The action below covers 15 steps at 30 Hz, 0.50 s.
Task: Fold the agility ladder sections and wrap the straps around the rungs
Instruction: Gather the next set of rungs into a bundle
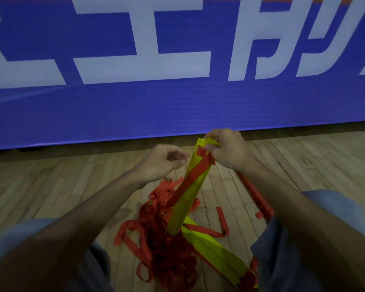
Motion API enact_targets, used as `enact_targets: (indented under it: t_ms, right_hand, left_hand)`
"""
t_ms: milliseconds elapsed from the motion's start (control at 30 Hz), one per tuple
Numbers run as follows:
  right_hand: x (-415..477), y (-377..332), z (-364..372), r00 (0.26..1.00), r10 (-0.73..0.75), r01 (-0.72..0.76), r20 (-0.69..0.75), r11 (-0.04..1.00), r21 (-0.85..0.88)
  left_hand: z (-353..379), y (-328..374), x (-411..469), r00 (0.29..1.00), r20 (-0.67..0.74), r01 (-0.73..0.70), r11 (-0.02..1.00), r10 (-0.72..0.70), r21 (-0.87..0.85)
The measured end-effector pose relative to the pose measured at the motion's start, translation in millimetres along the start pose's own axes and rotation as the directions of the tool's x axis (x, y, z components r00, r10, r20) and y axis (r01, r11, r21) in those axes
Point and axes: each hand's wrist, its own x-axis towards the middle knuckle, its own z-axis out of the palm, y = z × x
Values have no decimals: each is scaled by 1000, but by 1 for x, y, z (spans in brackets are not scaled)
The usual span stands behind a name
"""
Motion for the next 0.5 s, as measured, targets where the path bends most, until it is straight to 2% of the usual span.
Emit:
enact_targets:
  t_ms: [100, 200, 300, 400, 500]
  right_hand:
    - [2, -7, -5, 994, -111, 112, -15, 991, 71]
    - [5, -22, -17, 964, -266, 261, -5, 943, 207]
    - [4, -32, -35, 910, -414, 364, 40, 840, 403]
    - [-2, -37, -51, 856, -513, 408, 65, 747, 525]
    - [-4, -37, -56, 840, -538, 393, 65, 688, 610]
  left_hand:
    - [-10, 8, 3, 996, -72, -52, 999, 52, 5]
    - [-18, 21, 2, 991, 100, -79, 992, 90, -103]
    - [-18, 28, -1, 958, 253, -77, 972, 134, -223]
    - [-14, 27, 0, 950, 282, -28, 933, 137, -359]
    - [-9, 26, 2, 954, 274, 20, 884, 123, -468]
